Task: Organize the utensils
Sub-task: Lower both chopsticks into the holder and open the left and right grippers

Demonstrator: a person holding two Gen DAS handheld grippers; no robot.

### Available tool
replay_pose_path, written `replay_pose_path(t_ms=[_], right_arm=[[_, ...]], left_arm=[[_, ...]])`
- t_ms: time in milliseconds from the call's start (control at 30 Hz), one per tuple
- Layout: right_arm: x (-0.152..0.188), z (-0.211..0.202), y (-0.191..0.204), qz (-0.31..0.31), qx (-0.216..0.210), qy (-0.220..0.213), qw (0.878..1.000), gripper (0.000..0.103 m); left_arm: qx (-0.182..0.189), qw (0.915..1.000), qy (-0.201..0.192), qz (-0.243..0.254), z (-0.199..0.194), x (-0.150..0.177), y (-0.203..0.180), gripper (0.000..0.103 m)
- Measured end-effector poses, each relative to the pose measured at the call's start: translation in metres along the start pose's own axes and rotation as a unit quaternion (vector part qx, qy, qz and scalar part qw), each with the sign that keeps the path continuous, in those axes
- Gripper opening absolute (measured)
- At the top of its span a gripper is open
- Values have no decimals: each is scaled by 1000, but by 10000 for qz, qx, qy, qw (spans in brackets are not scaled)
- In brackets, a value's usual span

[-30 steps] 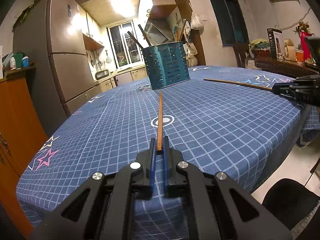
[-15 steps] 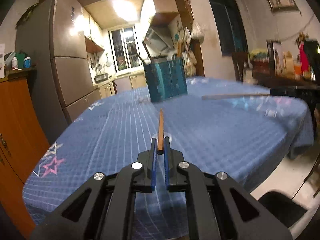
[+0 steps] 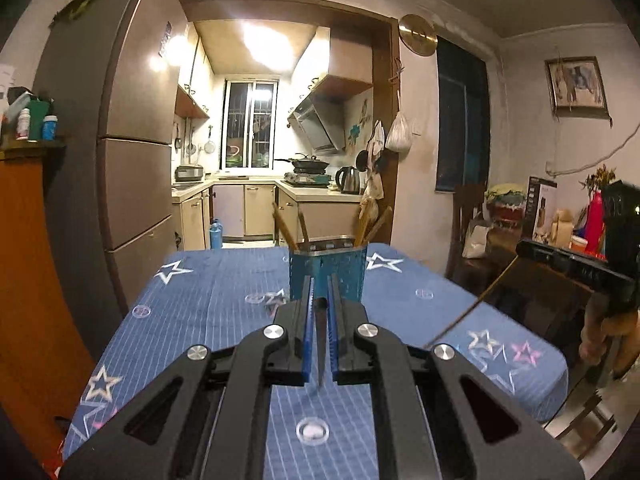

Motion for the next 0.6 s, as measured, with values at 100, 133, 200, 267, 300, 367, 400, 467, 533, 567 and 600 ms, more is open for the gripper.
replay_pose_path(t_ms=[100,133,200,267,300,367,400,467,533,567,600], right_arm=[[-12,13,0,-2,-125,141,9998,7],[-16,17,2,-10,-138,186,9997,7],[-22,25,5,-32,-186,261,9995,7],[-31,31,7,-62,-217,298,9993,7],[-38,34,9,-90,-227,299,9993,7],[-50,37,13,-138,-258,278,9992,7],[-59,39,15,-167,-268,254,9992,7],[-74,40,19,-245,-280,174,9992,7],[-101,39,22,-325,-280,-24,9991,7],[-115,39,24,-352,-271,-149,9989,7],[-126,39,24,-376,-257,-249,9987,7]], left_arm=[[100,9997,117,-167,16,-14,2,5],[146,9995,150,-230,19,-16,3,5],[276,9988,184,-357,25,-24,2,5],[332,9987,154,-362,30,-32,-1,5],[357,9987,118,-336,32,-38,-3,5],[418,9986,66,-319,36,-47,-9,5],[454,9984,51,-325,38,-51,-11,5],[523,9982,-35,-290,44,-68,-17,5],[547,9980,-200,-237,50,-91,-22,5],[577,9976,-279,-255,53,-101,-24,5],[600,9972,-351,-274,55,-112,-26,5]])
Point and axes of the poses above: each gripper's, at about its wrist camera, not at the fingertips, and z roughly the way its jaws point, y to its left, x to its underside, the point moved 8 cm from there along z, roughly the way its jaws point, and after that the axes turned 4 degrees about -x, right-handed, at the moved point
